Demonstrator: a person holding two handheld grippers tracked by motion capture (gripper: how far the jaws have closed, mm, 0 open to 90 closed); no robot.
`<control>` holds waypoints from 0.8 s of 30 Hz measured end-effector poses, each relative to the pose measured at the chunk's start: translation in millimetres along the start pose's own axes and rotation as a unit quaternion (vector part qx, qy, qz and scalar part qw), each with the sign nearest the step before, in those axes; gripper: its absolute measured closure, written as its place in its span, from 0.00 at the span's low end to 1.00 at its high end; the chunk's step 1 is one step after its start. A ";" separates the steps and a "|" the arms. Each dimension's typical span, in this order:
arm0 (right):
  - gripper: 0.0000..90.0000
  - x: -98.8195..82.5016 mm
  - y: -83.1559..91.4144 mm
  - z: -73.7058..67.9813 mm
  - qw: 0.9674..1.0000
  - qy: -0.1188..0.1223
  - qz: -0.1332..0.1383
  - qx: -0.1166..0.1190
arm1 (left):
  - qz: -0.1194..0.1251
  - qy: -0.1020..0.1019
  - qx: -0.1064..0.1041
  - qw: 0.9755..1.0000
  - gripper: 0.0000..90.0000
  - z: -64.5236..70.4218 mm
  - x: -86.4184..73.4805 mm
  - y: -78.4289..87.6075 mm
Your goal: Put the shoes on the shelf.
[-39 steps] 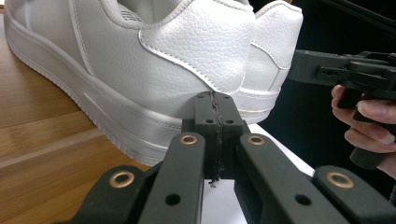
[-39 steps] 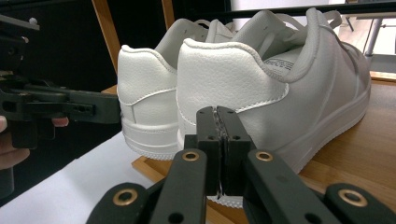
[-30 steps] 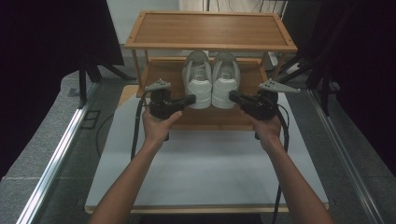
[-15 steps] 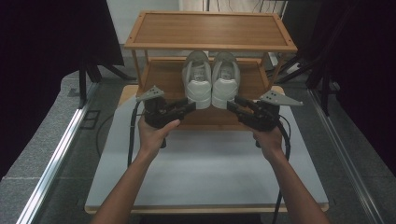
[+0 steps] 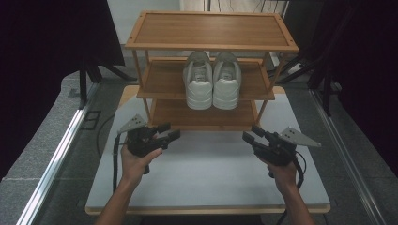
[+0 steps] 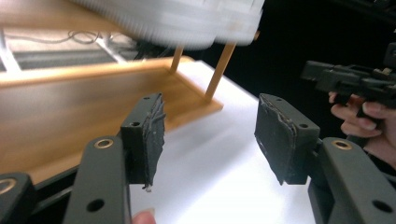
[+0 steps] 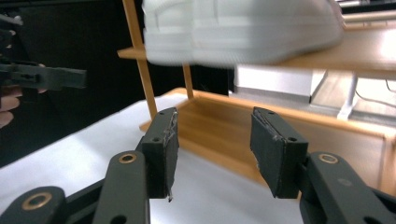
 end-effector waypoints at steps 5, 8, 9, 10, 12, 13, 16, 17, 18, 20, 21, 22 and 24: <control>0.56 -33.8 12.1 20.2 1.000 -0.013 -0.009 -0.025 | -0.011 0.018 0.016 1.000 0.46 -10.8 -33.5 8.1; 0.56 -53.6 17.1 33.5 0.999 -0.026 -0.016 -0.038 | -0.011 0.024 0.024 0.999 0.46 -14.4 -48.2 13.2; 0.57 -65.9 19.0 41.3 0.998 -0.043 -0.022 -0.045 | -0.011 0.025 0.026 0.999 0.45 -15.4 -52.7 14.8; 0.57 -65.9 19.0 41.3 0.998 -0.043 -0.022 -0.045 | -0.010 0.028 0.027 0.999 0.45 -16.5 -56.7 15.6; 0.56 -80.5 19.4 49.8 0.996 -0.044 -0.043 -0.057 | -0.025 0.028 0.033 0.999 0.44 -18.9 -63.5 16.5; 0.56 -84.4 19.6 52.3 0.996 -0.053 -0.046 -0.059 | -0.023 0.027 0.041 0.999 0.44 -21.1 -67.5 18.8; 0.56 -91.8 19.3 56.7 0.994 -0.073 -0.054 -0.060 | -0.019 0.037 0.040 0.998 0.44 -22.8 -70.1 18.7; 0.56 -94.4 18.8 58.3 0.993 -0.078 -0.057 -0.063 | -0.019 0.038 0.041 0.998 0.44 -23.1 -70.8 18.3; 0.55 -95.9 18.1 59.4 0.993 -0.082 -0.058 -0.066 | -0.019 0.039 0.040 0.998 0.44 -23.0 -71.2 17.6; 0.55 -95.3 17.9 57.0 0.993 -0.082 -0.055 -0.066 | -0.017 0.040 0.037 0.998 0.44 -22.3 -71.0 16.4; 0.54 -95.2 18.4 55.7 0.993 -0.077 -0.053 -0.067 | -0.016 0.041 0.036 0.998 0.44 -22.7 -70.8 15.9; 0.54 -95.2 18.4 55.7 0.993 -0.077 -0.053 -0.067 | -0.014 0.045 0.037 0.998 0.44 -23.8 -70.4 15.3; 0.53 -95.9 20.6 53.3 0.994 -0.068 -0.055 -0.069 | -0.008 0.053 0.033 0.998 0.44 -25.7 -70.1 13.1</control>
Point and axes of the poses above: each handheld gripper's, and its own axes: y roughly backward along the jaws, x roughly out of its top, z roughly to its right, the point moved 8 cm from there along -y, roughly forward along the jaws, and after that the axes turned 14 degrees about -x, right-handed, at the moved point
